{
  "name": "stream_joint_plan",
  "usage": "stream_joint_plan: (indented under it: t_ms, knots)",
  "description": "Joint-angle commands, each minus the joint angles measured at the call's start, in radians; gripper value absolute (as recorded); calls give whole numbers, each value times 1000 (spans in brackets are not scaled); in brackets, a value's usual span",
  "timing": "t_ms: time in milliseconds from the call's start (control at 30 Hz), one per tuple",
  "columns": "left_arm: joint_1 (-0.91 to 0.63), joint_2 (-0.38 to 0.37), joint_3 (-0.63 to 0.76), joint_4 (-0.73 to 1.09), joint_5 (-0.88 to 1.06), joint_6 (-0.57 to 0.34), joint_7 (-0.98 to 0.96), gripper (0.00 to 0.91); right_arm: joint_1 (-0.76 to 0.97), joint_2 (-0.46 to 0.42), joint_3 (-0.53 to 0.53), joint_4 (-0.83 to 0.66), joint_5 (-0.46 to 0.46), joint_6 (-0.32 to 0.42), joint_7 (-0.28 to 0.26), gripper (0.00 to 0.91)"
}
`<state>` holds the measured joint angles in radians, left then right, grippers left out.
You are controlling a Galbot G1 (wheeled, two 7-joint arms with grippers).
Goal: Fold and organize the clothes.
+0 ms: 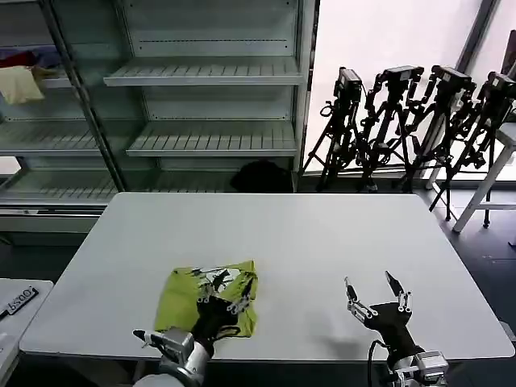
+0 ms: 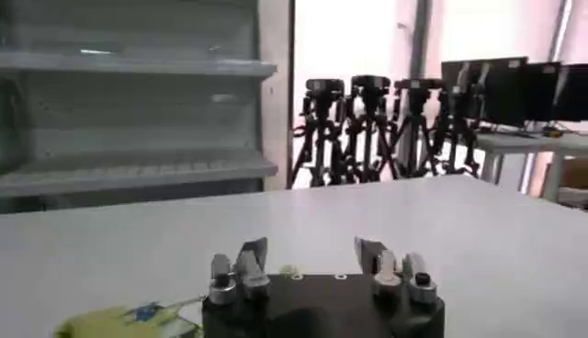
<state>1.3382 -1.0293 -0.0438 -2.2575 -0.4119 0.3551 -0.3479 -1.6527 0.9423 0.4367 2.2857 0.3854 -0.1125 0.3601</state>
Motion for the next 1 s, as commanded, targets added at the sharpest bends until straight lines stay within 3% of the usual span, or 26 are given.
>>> stream_joint_plan:
  t_ms: [33, 167, 267, 433, 633, 1000]
  knots:
    - [91, 15, -21, -152, 29, 27, -4, 907, 0, -1, -2, 1, -1, -1, 0, 907]
    - [69, 40, -136, -75, -17, 62, -82, 907, -4, -5, 4, 10, 1, 2, 1, 907]
    - [93, 53, -308, 3, -32, 56, -51, 907, -7, -8, 8, 9, 2, 6, 1, 907]
    - [103, 62, -479, 126, -237, 88, -53, 907, -6, -7, 4, 3, 1, 9, 1, 907]
    - [69, 39, -484, 223, -321, 88, -51, 907, 0, -2, 0, 12, -2, 2, 2, 907]
    - [62, -12, -429, 189, -379, 81, -15, 907, -11, 0, 9, 14, -8, 6, 5, 907]
